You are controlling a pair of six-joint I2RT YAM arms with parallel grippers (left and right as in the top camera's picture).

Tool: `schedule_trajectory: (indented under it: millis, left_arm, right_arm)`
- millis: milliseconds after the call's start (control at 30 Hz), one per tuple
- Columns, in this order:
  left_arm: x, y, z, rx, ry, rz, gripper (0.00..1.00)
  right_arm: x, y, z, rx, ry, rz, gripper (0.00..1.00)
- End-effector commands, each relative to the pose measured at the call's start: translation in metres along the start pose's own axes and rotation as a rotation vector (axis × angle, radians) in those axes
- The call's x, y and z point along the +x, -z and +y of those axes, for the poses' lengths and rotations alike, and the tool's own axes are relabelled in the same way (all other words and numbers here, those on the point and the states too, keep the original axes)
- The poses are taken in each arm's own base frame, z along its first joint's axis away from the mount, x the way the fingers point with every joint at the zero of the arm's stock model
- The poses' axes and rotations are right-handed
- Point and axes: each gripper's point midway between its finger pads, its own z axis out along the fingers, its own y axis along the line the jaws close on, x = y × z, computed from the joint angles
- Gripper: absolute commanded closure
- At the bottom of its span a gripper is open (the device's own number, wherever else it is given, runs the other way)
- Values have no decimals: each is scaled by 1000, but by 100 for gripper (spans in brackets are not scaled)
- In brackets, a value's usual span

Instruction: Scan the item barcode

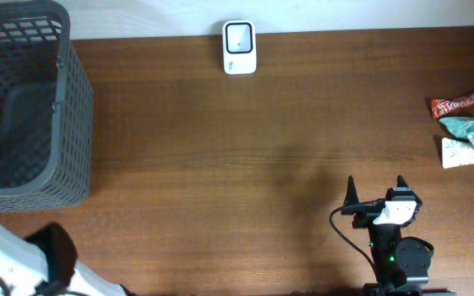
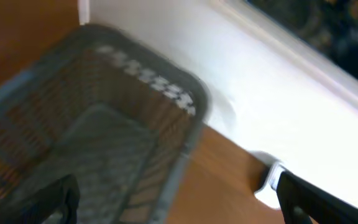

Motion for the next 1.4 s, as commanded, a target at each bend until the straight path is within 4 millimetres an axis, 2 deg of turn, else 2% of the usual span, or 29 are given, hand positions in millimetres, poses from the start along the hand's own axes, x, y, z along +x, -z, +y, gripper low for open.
schedule_trajectory:
  millis: [0,67,167,233,333,400,433,533,600,633,733,933,1033,1267,1367]
  left_arm:
    - [12,53,-58,139,-235,-76,1]
    - [35,63,-76,191,-275,-76,1]
    - [71,72,-89,277,-317,-88,1]
    - [105,73,-90,335,-361,-110,1]
    - [158,75,-80,393,-431,-133,1]
    - [191,67,-74,428,-462,-130,1]
    - [210,57,-71,442,-477,-119,1]
    - [240,35,-73,491,-538,-134,1]
    - [271,18,-71,552,-553,-219,1]
    - [278,14,-68,554,-565,-244,1]
    - [312,-7,-39,509,-565,-331,1]
    - [335,-25,0,448,-533,-489,1]
    - [337,-31,15,387,-517,-515,1]
    - [332,-32,33,299,-516,-557,1]
    - [341,-39,37,286,-527,-506,1]
  right_arm:
    - [3,0,-2,8,-2,4,1]
    - [3,0,-2,8,-2,4,1]
    - [3,0,-2,8,-2,4,1]
    - [3,0,-2,8,-2,4,1]
    - [3,0,-2,8,-2,4,1]
    - [3,0,-2,8,-2,4,1]
    - [3,0,-2,8,-2,4,1]
    - [3,0,-2,8,-2,4,1]
    - [3,0,-2,8,-2,4,1]
    - [3,0,-2,8,-2,4,1]
    - [3,0,-2,8,-2,4,1]
    - [3,0,-2,8,-1,4,1]
    - [3,0,-2,8,-2,4,1]
    - [3,0,-2,8,-2,4,1]
    - [3,0,-2,8,-2,4,1]
